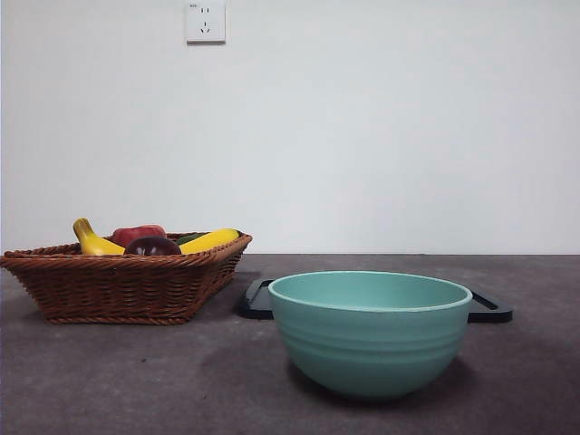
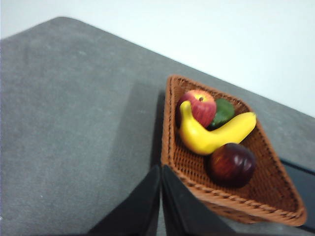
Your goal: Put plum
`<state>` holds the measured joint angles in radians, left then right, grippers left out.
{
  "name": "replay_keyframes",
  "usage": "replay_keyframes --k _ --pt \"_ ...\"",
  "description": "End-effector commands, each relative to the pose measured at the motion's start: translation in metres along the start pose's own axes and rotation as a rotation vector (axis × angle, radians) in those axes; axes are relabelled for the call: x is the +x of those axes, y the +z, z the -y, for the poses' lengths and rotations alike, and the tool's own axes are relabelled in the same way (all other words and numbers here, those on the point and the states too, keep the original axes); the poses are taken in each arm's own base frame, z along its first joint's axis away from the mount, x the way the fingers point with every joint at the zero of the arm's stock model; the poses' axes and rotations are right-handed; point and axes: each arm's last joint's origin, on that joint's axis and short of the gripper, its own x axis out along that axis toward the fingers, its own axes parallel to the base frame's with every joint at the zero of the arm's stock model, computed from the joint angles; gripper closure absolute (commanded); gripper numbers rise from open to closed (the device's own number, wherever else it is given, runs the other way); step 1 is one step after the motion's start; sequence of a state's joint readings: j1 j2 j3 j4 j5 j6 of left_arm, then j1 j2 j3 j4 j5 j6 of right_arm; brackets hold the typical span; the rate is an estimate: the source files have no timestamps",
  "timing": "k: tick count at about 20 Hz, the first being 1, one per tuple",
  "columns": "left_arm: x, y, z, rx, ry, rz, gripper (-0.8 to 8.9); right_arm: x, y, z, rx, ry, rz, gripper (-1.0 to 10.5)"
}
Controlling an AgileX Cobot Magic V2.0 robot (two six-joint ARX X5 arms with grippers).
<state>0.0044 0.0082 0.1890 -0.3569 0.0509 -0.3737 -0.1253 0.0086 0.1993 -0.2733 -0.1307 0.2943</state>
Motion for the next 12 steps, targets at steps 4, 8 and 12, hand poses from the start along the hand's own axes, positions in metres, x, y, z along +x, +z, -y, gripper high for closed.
replay_keyframes --k 4,8,12 --pt "-0.012 0.029 0.013 -0.008 -0.032 0.008 8.05 -0.011 0.032 -0.012 0.009 0.016 -0.017 9.4" --pt "-0.015 0.047 0.022 0.022 -0.082 -0.071 8.05 -0.013 0.053 -0.02 -0.03 0.059 -0.093 9.4" --pt "-0.015 0.062 0.032 0.086 -0.162 -0.184 8.05 -0.01 0.07 -0.027 -0.059 0.114 -0.201 9.4"
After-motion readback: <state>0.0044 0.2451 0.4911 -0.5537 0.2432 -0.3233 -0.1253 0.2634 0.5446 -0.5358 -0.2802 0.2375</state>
